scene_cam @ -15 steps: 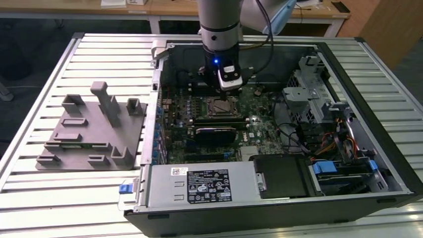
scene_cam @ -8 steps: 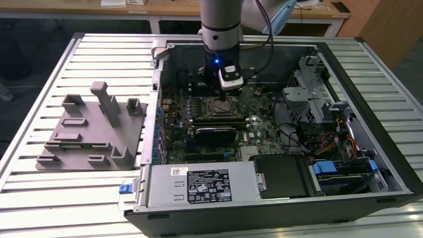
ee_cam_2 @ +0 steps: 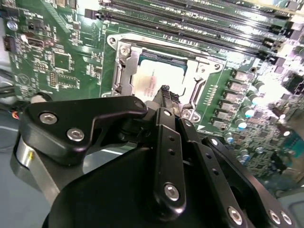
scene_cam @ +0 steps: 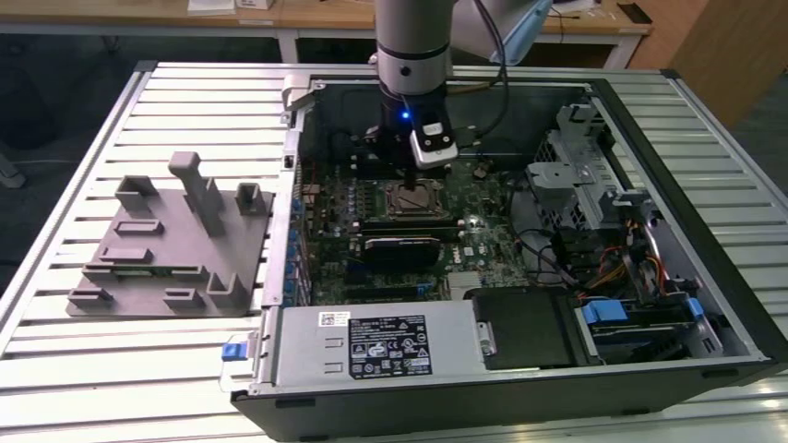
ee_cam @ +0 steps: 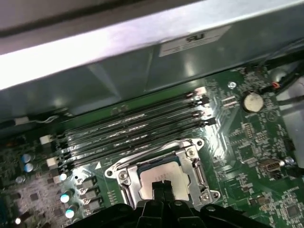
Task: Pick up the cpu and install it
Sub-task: 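Install the first cpu locking lever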
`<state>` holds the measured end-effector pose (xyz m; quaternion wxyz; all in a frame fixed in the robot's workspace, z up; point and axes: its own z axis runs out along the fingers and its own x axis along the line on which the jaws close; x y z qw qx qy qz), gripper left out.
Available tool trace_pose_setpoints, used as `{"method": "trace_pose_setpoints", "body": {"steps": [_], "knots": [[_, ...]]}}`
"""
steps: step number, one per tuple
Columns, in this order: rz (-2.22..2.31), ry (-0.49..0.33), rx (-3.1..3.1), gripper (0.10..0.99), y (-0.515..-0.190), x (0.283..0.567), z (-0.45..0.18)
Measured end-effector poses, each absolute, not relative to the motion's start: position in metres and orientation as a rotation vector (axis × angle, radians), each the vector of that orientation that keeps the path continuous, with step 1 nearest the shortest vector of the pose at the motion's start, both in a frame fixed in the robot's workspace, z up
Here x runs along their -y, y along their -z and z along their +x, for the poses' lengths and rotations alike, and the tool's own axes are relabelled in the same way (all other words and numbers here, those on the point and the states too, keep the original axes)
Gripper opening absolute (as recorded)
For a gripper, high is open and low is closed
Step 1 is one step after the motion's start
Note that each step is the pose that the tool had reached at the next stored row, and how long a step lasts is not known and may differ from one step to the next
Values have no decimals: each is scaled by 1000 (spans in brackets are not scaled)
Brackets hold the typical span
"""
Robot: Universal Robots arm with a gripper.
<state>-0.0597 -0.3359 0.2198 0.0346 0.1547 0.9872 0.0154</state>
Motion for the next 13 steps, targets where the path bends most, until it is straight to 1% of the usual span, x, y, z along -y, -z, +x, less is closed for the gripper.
{"method": "trace_pose_setpoints", "body": {"steps": [13], "knots": [[427,-44,-3058,106,-220,336,-49]]}}
